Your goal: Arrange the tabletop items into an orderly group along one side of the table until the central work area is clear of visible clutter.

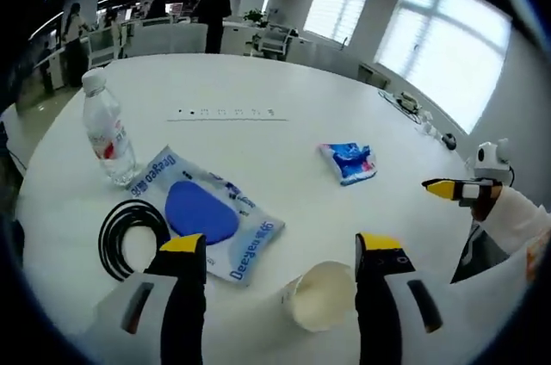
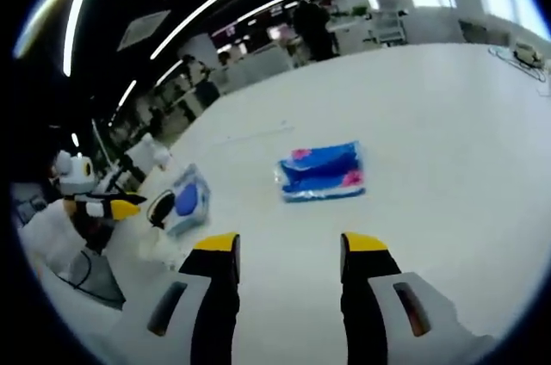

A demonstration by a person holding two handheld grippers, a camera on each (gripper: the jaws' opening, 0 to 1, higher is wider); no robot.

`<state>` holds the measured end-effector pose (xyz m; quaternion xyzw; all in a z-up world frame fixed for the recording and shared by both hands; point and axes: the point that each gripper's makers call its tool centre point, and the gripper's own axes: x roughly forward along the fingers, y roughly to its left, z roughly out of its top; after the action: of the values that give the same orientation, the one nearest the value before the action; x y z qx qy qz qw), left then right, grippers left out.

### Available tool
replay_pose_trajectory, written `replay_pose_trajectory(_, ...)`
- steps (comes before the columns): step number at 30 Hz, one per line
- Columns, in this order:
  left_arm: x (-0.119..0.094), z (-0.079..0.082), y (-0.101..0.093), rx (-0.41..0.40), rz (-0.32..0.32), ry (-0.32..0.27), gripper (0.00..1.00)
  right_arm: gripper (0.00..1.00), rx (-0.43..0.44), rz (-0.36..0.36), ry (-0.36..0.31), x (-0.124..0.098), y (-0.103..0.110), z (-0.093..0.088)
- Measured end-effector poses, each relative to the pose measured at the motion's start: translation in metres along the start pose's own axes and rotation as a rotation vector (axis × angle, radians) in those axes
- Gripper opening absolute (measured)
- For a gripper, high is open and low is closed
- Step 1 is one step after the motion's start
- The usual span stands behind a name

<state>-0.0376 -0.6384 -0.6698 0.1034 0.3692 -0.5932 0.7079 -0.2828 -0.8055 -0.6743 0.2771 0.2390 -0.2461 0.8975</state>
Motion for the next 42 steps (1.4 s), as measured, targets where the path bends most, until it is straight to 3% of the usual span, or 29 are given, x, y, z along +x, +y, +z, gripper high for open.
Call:
replay_pose_trajectory(12, -0.047, -0.043, 0.063, -0.199, 0.145, -0.003, 0.72, 0.45, -0.043, 0.013, 0.070, 0.000, 0.005, -0.022)
replay_pose_trajectory(18, -0.066, -0.053, 0.087, -0.226, 0.205, -0.001, 0.73, 0.45, -0.035, 0.040, 0.078, 0.003, 0.012, -0.022)
replay_pose_trajectory(29, -0.059, -0.053, 0.091, -0.249, 0.201, -0.003, 0.73, 0.41, 0.010, 0.051, 0.090, 0.003, 0.013, -0.026)
replay_pose_trajectory(32, -0.053, -0.055, 0.093, -0.225, 0.206, 0.024, 0.71, 0.41, 0.026, 0.051, 0.088, 0.000, 0.013, -0.029)
replay_pose_trajectory(37, -0.034, -0.052, 0.088, -0.026, 0.162, 0.126, 0.71, 0.41, 0.024, 0.046, 0.097, -0.005, 0.009, -0.033)
replay_pose_trajectory(42, -0.017, -0.044, 0.088, 0.021, 0.132, 0.149, 0.70, 0.39, 0.058, 0.035, 0.093, -0.010, 0.005, -0.036)
